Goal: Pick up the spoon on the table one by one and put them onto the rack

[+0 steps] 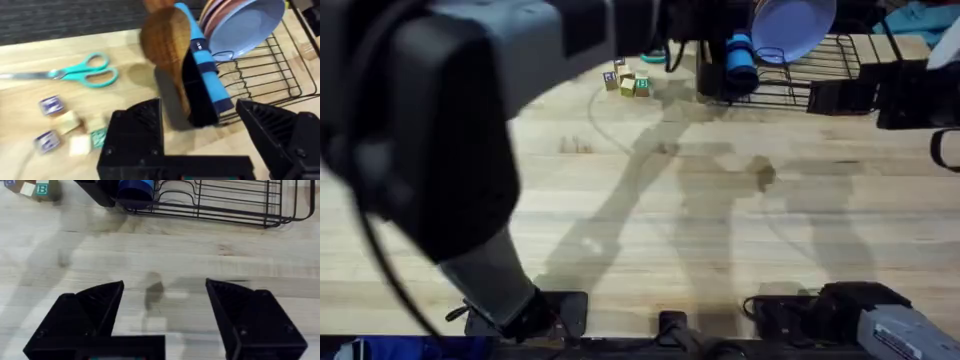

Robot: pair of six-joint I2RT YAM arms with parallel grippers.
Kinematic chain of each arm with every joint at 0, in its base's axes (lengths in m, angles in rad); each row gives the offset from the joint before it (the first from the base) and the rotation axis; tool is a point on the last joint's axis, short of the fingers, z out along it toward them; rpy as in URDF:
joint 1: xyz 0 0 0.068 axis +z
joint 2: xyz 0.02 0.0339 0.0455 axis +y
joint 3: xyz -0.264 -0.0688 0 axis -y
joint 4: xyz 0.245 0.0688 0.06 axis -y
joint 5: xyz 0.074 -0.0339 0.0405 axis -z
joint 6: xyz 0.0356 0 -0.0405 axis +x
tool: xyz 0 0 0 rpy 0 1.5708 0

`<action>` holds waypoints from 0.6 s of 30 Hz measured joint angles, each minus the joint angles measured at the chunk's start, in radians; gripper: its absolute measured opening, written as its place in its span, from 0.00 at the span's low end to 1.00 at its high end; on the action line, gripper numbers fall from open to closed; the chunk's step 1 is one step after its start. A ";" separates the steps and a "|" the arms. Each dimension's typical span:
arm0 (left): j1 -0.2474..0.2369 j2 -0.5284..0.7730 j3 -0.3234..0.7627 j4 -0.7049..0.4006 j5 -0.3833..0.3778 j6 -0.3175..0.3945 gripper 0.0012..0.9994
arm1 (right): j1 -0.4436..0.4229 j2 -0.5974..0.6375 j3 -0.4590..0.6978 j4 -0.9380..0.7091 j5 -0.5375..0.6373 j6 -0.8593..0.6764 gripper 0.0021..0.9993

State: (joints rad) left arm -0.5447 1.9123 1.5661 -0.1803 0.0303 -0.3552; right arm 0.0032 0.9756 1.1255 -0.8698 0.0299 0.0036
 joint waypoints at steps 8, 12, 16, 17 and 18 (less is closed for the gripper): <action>0.097 -0.172 0.000 -0.306 -0.002 0.008 0.94 | 0.000 0.000 0.000 -0.001 0.000 0.000 1.00; 0.168 -0.228 0.000 -0.498 -0.027 0.009 0.95 | 0.000 0.000 0.000 -0.002 0.000 0.000 1.00; 0.244 -0.279 0.000 -0.679 -0.047 0.021 0.98 | 0.000 0.000 0.000 -0.012 0.000 0.000 1.00; 0.264 -0.294 0.000 -0.721 -0.051 0.027 0.98 | 0.000 0.000 0.000 -0.014 0.000 0.000 1.00; 0.283 -0.309 0.000 -0.757 -0.054 0.032 1.00 | 0.000 0.000 0.000 -0.015 0.000 0.000 1.00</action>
State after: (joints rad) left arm -0.2617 1.6034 1.5661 -0.9374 -0.0236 -0.3234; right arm 0.0032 0.9756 1.1255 -0.8845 0.0299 0.0036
